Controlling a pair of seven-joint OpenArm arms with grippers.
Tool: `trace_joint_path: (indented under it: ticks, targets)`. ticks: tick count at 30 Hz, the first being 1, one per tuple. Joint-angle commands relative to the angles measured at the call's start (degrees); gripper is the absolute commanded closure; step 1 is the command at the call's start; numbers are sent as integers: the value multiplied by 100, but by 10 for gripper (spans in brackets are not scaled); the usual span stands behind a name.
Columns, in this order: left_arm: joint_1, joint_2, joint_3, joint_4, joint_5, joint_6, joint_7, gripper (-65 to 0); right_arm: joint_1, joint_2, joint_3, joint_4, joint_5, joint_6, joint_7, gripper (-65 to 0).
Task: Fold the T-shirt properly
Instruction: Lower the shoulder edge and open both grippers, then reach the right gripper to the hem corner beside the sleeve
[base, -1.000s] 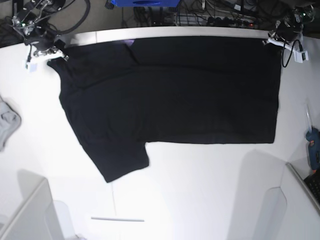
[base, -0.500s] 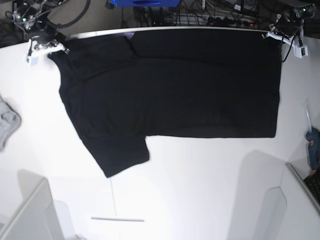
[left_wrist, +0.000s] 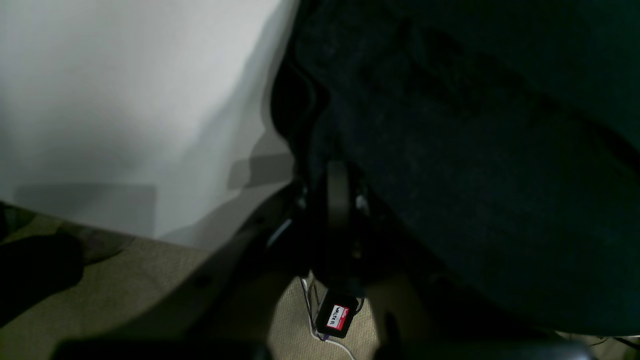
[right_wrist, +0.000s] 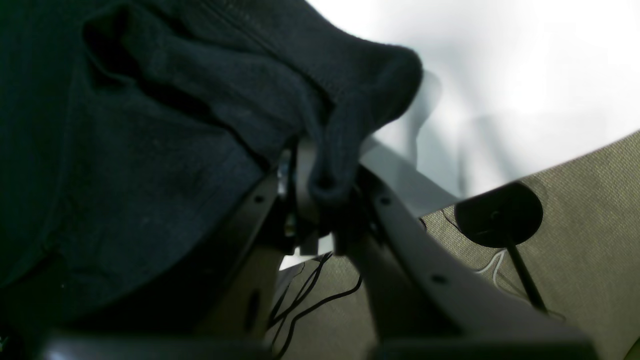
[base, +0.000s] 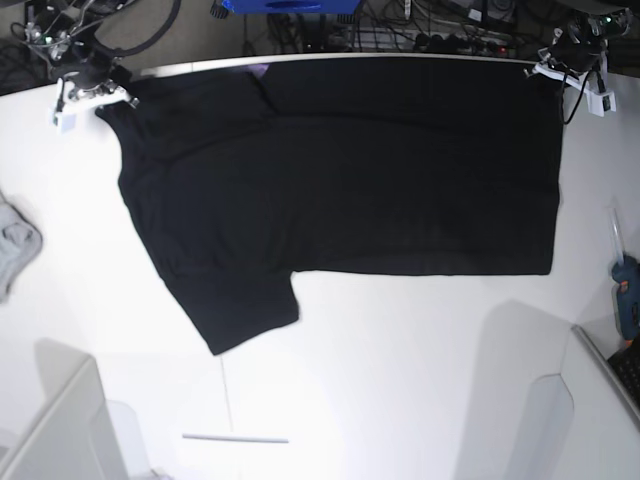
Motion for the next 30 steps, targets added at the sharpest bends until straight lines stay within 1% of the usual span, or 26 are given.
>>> trace_joint_path:
  ticks: [1,2,3,4,6,8,10,13,16,19,21,24,25,26,28,29,30]
  targets:
    - [59,-60,-54,113,16,34,-79,-76,-11,46,50,107,41,15,105,-128]
    - [59,-60,-54,113,16,34,-79,-165,-11,46,50,115,41,15,114,-186]
    - [59,-60,-54,113,16,34,-79,-239,-11,46,59,115,41,15,114,-231]
    - [50,-60,-98,113,16,34,-79,-319,-11,46,59,115,41,15,123,-261]
    - [33,-43,-265,113,16,34,-79,-429,-11,46,156,124,41,15,123,-269]
    - [15,-16,-458,122,16,34,-79,-517,15,37,367,194,41,15,123,-270]
    - [-55,-16,-651,166,16,34,-79,-548,33,37,490,282,41,15,123,-276]
    - [-178,-43,-1029,254,16,34,-53,-548,112,81,666,467,32,15,123,-276]
    - [-231,-60,-1267,518,16,34,-53,-548,226,125,754,511,14,15,123,-278]
    - [-257,-60,-1416,720,16,34,-53,-548,288,275,719,511,6,6,79,-276]
    - [-257,-60,-1460,781,16,34,-53,-548,288,248,710,511,6,6,96,-276]
    - [-363,-95,-1469,808,16,34,-53,-540,332,292,701,511,23,6,123,-278]
    - [-389,-122,-1469,808,16,34,-53,-517,393,292,692,511,32,6,123,-278]
    - [-416,-157,-1434,799,16,34,-53,-471,508,301,692,511,32,6,123,-278]
    - [-486,-157,-1399,817,16,34,-53,-324,727,354,666,511,32,15,96,-279]
    - [-565,-157,-1320,817,24,34,-53,-247,824,415,551,502,32,24,88,-279]
    - [-618,-175,-1249,817,42,34,-53,-153,886,494,332,485,32,76,105,-279]
